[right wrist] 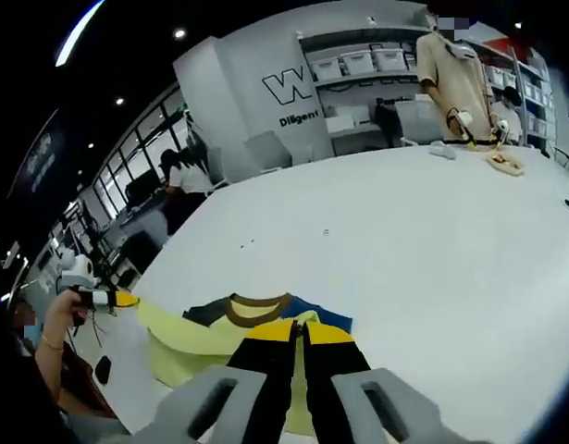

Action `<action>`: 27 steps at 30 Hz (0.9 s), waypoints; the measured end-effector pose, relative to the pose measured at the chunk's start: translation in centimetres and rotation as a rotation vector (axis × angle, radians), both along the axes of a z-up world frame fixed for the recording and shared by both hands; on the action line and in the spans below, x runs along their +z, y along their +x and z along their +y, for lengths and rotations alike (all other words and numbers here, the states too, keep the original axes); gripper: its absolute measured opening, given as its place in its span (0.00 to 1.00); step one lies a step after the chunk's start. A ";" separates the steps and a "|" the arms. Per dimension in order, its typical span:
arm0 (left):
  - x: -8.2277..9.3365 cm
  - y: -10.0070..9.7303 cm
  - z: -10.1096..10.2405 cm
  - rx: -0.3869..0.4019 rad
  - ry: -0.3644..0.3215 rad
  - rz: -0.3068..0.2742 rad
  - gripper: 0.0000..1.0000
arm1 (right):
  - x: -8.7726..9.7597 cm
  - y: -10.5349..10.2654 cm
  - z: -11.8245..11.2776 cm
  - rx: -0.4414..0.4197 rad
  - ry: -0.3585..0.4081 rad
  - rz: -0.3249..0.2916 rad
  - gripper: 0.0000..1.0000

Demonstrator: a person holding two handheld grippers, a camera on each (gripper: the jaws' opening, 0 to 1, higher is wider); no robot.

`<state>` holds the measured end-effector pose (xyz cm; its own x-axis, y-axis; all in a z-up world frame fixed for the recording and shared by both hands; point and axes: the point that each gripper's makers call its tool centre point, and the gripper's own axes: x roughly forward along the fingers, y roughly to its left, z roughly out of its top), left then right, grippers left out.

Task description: Fold the garment on the visible template until the final outline fits inside the template.

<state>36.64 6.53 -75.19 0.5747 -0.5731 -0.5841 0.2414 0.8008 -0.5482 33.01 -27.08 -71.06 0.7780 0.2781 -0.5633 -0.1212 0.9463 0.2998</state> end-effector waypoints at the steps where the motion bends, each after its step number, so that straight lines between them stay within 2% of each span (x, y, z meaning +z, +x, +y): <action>1: -0.2 0.5 0.0 0.003 -0.008 0.000 0.00 | -0.3 0.5 -0.2 -0.010 -0.001 0.006 0.00; 5: -0.8 1.8 -0.1 0.013 -0.015 0.001 0.00 | -1.1 1.9 -0.5 -0.028 -0.002 0.014 0.00; 8: -2.1 2.9 0.1 0.023 0.033 0.004 0.00 | -1.9 3.0 -0.5 -0.031 -0.010 0.024 0.00; 11: -3.0 3.9 -0.2 0.031 0.039 0.001 0.00 | -3.1 4.0 -0.4 -0.033 0.000 0.048 0.00; 16: -3.8 5.0 -0.6 0.041 0.025 0.008 0.00 | -4.4 5.3 -1.0 -0.079 0.008 0.068 0.00; 19: -4.7 5.9 -0.3 0.072 0.016 0.024 0.00 | -4.8 5.9 -1.3 -0.093 0.011 0.069 0.00; 22: -6.0 6.3 0.2 0.102 0.027 0.054 0.00 | -5.8 6.5 -1.6 -0.125 0.040 0.092 0.00; 27: -7.0 6.9 -0.3 0.113 0.009 0.070 0.00 | -7.9 7.0 -2.2 -0.138 0.031 0.133 0.00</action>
